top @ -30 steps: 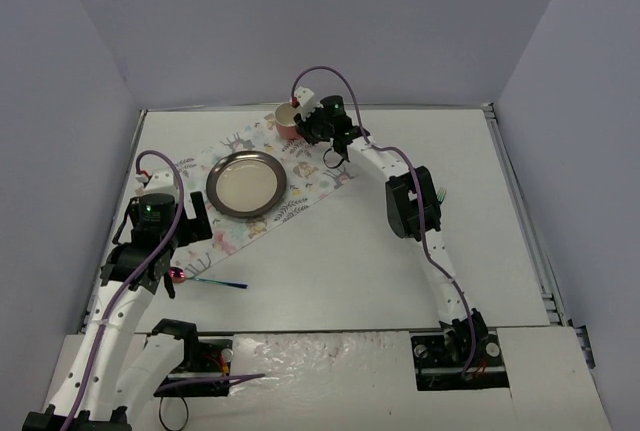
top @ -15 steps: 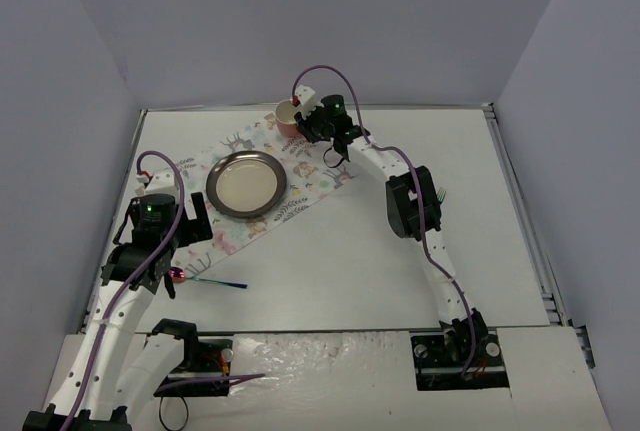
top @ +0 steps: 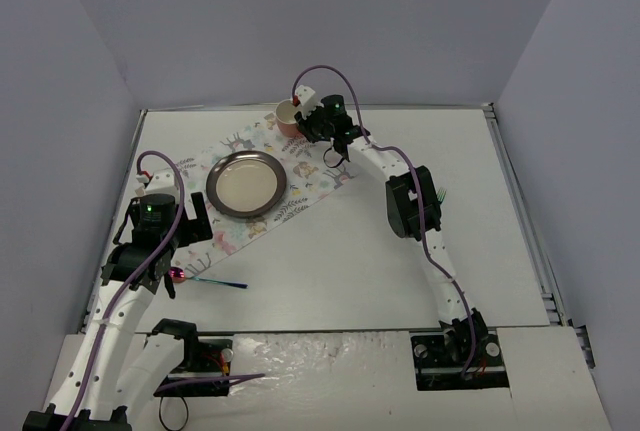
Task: Set the dinner table for one person
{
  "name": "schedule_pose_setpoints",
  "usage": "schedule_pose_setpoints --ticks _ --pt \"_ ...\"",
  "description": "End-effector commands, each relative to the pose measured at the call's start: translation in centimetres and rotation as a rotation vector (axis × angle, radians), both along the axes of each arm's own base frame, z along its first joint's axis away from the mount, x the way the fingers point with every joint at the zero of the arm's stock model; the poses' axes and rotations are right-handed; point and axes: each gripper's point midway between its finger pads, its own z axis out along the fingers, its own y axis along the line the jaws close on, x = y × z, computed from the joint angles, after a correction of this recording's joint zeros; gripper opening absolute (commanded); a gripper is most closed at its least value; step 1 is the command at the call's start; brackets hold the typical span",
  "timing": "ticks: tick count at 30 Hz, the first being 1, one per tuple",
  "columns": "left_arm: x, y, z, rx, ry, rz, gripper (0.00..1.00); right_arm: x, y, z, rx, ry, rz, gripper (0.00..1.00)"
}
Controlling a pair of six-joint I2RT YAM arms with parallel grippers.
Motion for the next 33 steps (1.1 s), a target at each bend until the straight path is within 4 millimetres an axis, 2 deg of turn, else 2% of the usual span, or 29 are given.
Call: schedule_pose_setpoints --ticks 1,10,14,18,20,22,25,29,33 --pt "1.1 0.0 1.6 0.003 -0.064 -0.002 0.97 1.8 1.2 9.2 0.112 -0.234 0.008 0.10" --pt "1.0 0.0 1.5 0.002 -0.064 0.003 0.97 1.7 1.0 9.0 0.107 -0.224 0.006 0.20" --pt "1.0 0.0 1.6 0.000 -0.066 0.004 0.97 1.9 0.8 9.2 0.107 -0.230 0.001 0.30" --pt "0.9 0.1 1.6 0.000 -0.066 0.008 0.97 1.8 0.8 9.2 0.105 -0.225 0.001 0.34" --pt "0.9 0.1 1.5 0.000 -0.064 0.008 0.97 1.6 0.5 9.4 0.100 -0.226 -0.004 0.43" --pt "0.9 0.0 1.5 -0.002 -0.062 0.007 0.97 1.4 0.0 9.0 0.087 -0.217 -0.015 0.49" --pt "0.8 0.0 1.4 -0.010 -0.060 0.012 0.97 0.8 -1.0 9.5 0.081 -0.211 -0.026 0.55" --pt "0.3 0.3 1.0 -0.026 -0.038 0.058 0.97 -0.6 -2.4 12.2 0.088 -0.233 -0.045 0.64" --pt "-1.2 1.4 0.0 -0.062 0.038 0.203 0.97 -2.2 -5.0 14.4 0.110 -0.208 -0.115 0.71"
